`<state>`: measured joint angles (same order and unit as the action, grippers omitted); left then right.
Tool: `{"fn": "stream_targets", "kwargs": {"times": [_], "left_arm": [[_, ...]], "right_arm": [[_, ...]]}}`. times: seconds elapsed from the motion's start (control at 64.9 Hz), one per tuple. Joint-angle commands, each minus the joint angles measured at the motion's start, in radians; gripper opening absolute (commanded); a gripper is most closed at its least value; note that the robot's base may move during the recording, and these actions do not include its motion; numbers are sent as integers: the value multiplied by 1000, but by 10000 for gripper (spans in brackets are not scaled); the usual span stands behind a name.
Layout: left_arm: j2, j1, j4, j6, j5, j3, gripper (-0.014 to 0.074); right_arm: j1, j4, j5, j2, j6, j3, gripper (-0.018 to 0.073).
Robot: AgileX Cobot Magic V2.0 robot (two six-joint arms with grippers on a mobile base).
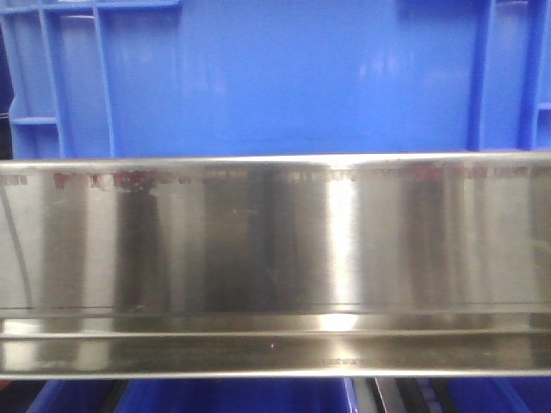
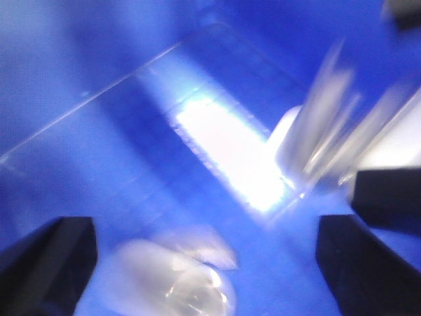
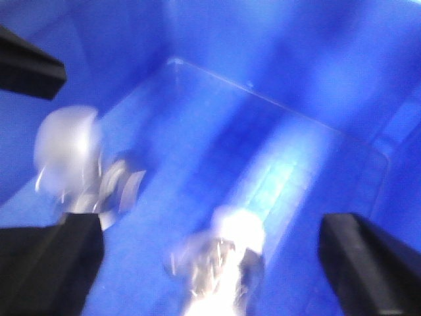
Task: Place valve from conveyor to right shelf box
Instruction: 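Lower both valves into the blue bin and open both grippers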
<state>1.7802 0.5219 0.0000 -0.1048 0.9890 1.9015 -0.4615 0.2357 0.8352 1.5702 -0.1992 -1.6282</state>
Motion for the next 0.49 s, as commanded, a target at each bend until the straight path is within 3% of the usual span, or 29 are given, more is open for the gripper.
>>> {"fn": "stream_targets", "kwargs": {"times": [0.0,0.108,0.2,0.432,0.478], "left_arm": [[-24,1,6,5,3,11,483],[-55,1,6,5,16,18,393],[-101,1,6,5,18,18,280],[-261,1,27,5,26,18,-69],[-303,1,49,14,28,16,-111]], "right_arm": [[0,0,-20,-29,-1,-8,568],[0,0,-20,-65,-1,-8,542],[0,0,-20,-116,-1,-8,441],[2,-2,-20,-270,-1,-5,-113],[7,-6,-18,-306,1,3,-164]]}}
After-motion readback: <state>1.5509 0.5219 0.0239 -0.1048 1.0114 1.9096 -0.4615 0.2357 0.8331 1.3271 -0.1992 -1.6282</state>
